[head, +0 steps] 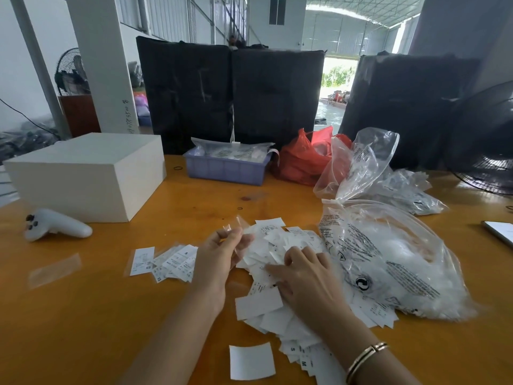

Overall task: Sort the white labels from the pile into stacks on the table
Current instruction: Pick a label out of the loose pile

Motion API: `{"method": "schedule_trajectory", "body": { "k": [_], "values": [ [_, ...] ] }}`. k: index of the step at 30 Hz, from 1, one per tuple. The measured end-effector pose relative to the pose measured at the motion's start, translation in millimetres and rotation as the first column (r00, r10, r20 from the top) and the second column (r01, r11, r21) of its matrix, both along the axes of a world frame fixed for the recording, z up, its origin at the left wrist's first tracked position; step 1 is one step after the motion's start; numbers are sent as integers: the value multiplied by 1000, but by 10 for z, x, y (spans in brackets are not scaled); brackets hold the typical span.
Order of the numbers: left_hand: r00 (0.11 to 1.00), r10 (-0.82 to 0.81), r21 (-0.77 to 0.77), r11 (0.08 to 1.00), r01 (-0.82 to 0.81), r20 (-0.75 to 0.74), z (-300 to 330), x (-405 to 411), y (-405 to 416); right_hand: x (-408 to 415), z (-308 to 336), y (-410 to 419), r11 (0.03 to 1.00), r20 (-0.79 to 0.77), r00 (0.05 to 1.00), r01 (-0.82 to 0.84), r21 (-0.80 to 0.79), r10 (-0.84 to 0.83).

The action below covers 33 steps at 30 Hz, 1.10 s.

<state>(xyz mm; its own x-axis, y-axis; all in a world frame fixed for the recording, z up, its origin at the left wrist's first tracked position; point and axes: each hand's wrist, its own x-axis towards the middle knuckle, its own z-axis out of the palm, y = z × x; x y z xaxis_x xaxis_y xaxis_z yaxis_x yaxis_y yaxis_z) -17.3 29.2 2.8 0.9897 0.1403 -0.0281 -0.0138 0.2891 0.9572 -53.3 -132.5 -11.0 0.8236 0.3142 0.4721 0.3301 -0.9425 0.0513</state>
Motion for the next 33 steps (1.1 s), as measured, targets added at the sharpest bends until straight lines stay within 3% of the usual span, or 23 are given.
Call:
{"method": "schedule_trajectory", "body": {
  "k": [11,15,17,22,26,33],
  "values": [
    [1000,4,63,998,-4,14,-39,15,-15,13,-14,35,998,112,993,-33,-54,39],
    [1000,0,60,998,0,5,-46,17,-10,-6,-16,32,998,119,991,-63,26,60],
    [1000,-1,50,999,2,-5,-52,16,-9,0,-26,11,986,88,995,-63,155,50],
    [1000,6,63,998,-6,-15,-56,23,-20,49,-43,-109,847,-74,997,61,529,-26],
    [999,-48,71,996,49,-6,-35,-14,-35,42,-10,-124,632,-177,984,128,764,15],
    [961,-265,235,942,241,76,2,-75,-50,93,-35,-143,463,-290,957,261,847,-10]
  ]
}}
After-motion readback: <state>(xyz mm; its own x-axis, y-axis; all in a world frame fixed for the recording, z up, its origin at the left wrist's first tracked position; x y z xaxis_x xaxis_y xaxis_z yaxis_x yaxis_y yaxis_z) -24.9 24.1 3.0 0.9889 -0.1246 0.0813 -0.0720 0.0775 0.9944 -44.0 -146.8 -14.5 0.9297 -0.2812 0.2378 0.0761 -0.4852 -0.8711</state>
